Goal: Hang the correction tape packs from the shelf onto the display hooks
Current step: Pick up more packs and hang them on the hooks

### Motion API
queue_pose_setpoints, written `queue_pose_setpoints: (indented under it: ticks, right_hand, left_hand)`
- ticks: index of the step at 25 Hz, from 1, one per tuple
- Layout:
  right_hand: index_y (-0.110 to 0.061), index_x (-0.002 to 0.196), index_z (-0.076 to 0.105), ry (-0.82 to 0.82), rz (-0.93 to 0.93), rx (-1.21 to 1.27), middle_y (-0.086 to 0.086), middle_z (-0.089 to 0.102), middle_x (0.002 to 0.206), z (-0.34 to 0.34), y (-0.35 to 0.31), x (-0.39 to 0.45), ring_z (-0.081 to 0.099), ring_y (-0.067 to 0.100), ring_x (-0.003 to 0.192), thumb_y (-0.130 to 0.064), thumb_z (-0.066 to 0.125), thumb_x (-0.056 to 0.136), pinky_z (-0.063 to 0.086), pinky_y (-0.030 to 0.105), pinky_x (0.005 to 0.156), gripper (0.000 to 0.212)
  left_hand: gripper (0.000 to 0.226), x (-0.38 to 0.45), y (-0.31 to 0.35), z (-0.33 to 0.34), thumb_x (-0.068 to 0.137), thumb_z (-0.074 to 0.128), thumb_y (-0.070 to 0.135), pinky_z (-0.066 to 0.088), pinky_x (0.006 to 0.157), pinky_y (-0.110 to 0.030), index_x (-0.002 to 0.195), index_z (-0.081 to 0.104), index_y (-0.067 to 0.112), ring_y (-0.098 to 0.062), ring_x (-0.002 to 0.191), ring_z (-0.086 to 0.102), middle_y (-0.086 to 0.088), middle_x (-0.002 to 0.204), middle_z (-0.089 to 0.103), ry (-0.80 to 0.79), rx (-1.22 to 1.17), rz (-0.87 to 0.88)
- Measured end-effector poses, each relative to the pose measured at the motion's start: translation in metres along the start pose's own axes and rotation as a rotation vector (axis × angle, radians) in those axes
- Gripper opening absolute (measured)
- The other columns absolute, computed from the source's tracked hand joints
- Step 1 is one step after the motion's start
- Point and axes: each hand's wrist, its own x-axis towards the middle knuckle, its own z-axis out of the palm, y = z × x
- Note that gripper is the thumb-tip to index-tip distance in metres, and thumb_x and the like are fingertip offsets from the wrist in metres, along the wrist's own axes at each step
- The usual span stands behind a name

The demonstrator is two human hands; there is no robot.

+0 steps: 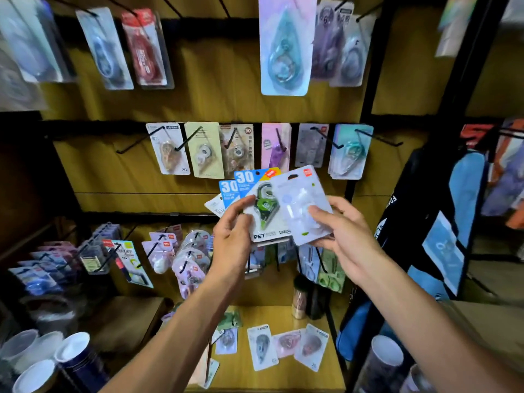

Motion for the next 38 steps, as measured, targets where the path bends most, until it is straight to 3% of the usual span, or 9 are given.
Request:
queue_pose_setpoints:
  ticks: [5,11,16,23,29,31,33,35,38]
  right_hand:
    - [-0.017,0.117,0.055,0.134,-0.212,0.108,0.005,0.073,0.106,-0.024,-0.017,0.002,0.071,0.021,0.077,-0.019,0.064,0.093,0.054,0.029,0.046,0.026]
    - [-0.018,0.114,0.048,0.287,-0.226,0.065,0.003,0.069,0.108,-0.027,-0.033,0.015,0.071,0.018,0.081,-0.004,0.065,0.091,0.056,0.027,0.05,0.032]
    - [-0.018,0.118,0.062,0.198,-0.103,0.033,0.001,0.049,0.13,-0.019,-0.042,0.041,0.063,0.017,0.086,0.015,0.048,0.085,0.061,0.039,0.083,0.048]
    - [-0.019,0.14,0.05,0.214,0.059,-0.025,0.006,0.05,0.114,0.008,-0.057,0.13,0.048,0.017,0.072,0.026,0.034,0.08,0.047,0.051,0.103,0.076]
    - [-0.034,0.145,0.041,0.171,0.132,0.025,0.002,0.041,0.145,0.025,-0.03,0.164,0.044,0.025,0.12,0.011,0.051,0.082,0.045,0.045,0.092,0.077]
    - [-0.031,0.14,0.046,0.237,0.127,-0.025,0.0,0.045,0.143,0.03,-0.013,0.145,0.046,0.022,0.115,-0.007,0.06,0.088,0.045,0.045,0.095,0.059]
    - [-0.025,0.128,0.055,0.135,0.199,-0.107,0.004,0.057,0.132,0.037,0.008,0.117,0.059,0.024,0.105,-0.028,0.066,0.09,0.053,0.041,0.081,0.04]
    - [-0.02,0.122,0.059,-0.166,0.336,-0.133,0.011,0.068,0.118,0.048,0.023,0.087,0.07,0.029,0.09,-0.039,0.069,0.087,0.057,0.037,0.068,0.04]
    - [-0.013,0.12,0.063,-0.329,0.342,-0.157,0.012,0.074,0.101,0.069,0.038,0.063,0.068,0.023,0.065,-0.022,0.072,0.087,0.056,0.029,0.056,0.036]
  left_hand:
    - [0.041,0.009,0.004,0.015,0.096,0.038,0.001,0.056,0.08,-0.045,0.105,0.069,0.025,-0.024,0.088,0.069,-0.013,0.112,0.07,0.033,-0.059,-0.056]
    - [0.039,0.012,0.004,0.034,0.097,0.039,0.003,0.058,0.074,-0.038,0.107,0.069,0.025,-0.024,0.093,0.072,-0.009,0.113,0.071,-0.024,-0.046,-0.086]
    - [0.037,0.021,0.004,0.04,0.098,0.041,0.003,0.059,0.066,-0.033,0.106,0.069,0.025,-0.022,0.089,0.072,-0.009,0.113,0.07,-0.02,-0.022,-0.073]
    - [0.034,0.036,0.01,0.032,0.099,0.043,0.003,0.06,0.063,-0.03,0.112,0.068,0.022,-0.018,0.087,0.072,-0.005,0.112,0.07,-0.085,0.044,-0.035]
    - [0.033,0.054,0.01,0.002,0.098,0.044,0.001,0.059,0.059,-0.03,0.115,0.066,0.016,-0.01,0.087,0.072,0.004,0.112,0.067,-0.108,0.141,0.032]
    - [0.032,0.059,0.007,-0.007,0.097,0.045,-0.001,0.058,0.061,-0.028,0.116,0.066,0.013,-0.014,0.092,0.072,-0.006,0.119,0.067,-0.079,0.116,0.025]
    - [0.033,0.059,0.004,-0.016,0.096,0.044,-0.005,0.055,0.059,-0.018,0.12,0.063,0.008,-0.005,0.086,0.071,-0.008,0.12,0.065,-0.044,0.083,0.021]
    - [0.035,0.056,0.001,-0.026,0.096,0.046,-0.006,0.053,0.057,-0.016,0.124,0.06,0.009,-0.001,0.083,0.071,-0.007,0.121,0.064,-0.026,0.048,0.022]
    - [0.041,0.051,-0.003,-0.047,0.092,0.061,0.003,0.059,0.07,-0.028,0.127,0.058,0.025,-0.014,0.098,0.07,-0.004,0.128,0.063,0.01,0.022,0.051]
